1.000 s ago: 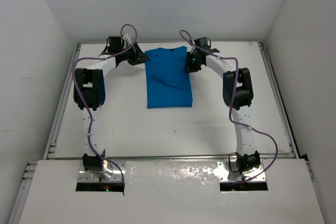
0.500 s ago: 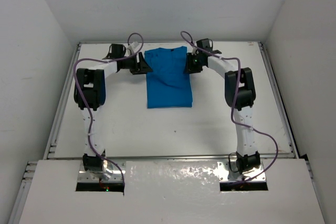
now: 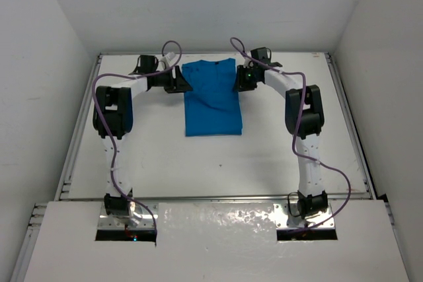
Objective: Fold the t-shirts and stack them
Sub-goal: Fold the folded rectangular tshirt in 1/3 of the way
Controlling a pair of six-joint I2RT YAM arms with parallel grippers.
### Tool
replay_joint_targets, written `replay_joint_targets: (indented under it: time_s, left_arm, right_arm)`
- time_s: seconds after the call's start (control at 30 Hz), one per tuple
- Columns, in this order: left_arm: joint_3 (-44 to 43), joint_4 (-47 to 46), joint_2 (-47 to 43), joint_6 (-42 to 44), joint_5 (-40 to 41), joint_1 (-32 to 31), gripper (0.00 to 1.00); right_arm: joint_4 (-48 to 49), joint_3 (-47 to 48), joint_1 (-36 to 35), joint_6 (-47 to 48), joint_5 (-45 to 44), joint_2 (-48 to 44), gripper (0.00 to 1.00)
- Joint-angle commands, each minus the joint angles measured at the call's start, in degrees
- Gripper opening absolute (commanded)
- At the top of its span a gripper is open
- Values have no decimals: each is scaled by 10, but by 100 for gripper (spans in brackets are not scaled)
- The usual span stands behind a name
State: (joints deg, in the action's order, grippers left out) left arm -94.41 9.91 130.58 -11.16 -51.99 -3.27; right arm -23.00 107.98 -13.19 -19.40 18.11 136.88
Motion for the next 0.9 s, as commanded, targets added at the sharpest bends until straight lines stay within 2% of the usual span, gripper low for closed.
replay_joint_targets:
  time_s: [0.0, 0.17, 0.43, 0.57, 0.63, 0.7, 0.77, 0.83, 0.87]
  left_arm:
    - [-8, -43, -10, -9, -28, -2, 53]
    - [-17, -48, 2, -22, -32, -14, 52]
    - [-12, -24, 10, 2, -18, -17, 53]
    - [-13, -22, 16, -2, -11, -19, 53]
    - [-11, -21, 16, -2, -7, -21, 51]
    - [-13, -23, 20, -5, -7, -22, 46]
    - [-17, -24, 27, -8, -7, -24, 40]
    - [-20, -18, 28, -4, 3, -24, 40]
    - [-21, -3, 26, 5, 10, -24, 48]
  right_arm:
    - [15, -3, 1, 8, 29, -29, 34]
    - [20, -17, 1, 4, 39, -33, 33]
    - [26, -25, 1, 0, 40, -30, 32]
    - [24, -12, 1, -4, 45, -24, 24]
    - [21, -6, 0, -5, 47, -23, 16]
    - [17, 2, 0, -4, 47, -21, 9]
    - [16, 10, 1, -4, 47, -19, 6]
    - [13, 14, 1, -6, 47, -17, 4]
    - [10, 19, 0, -6, 47, -14, 4]
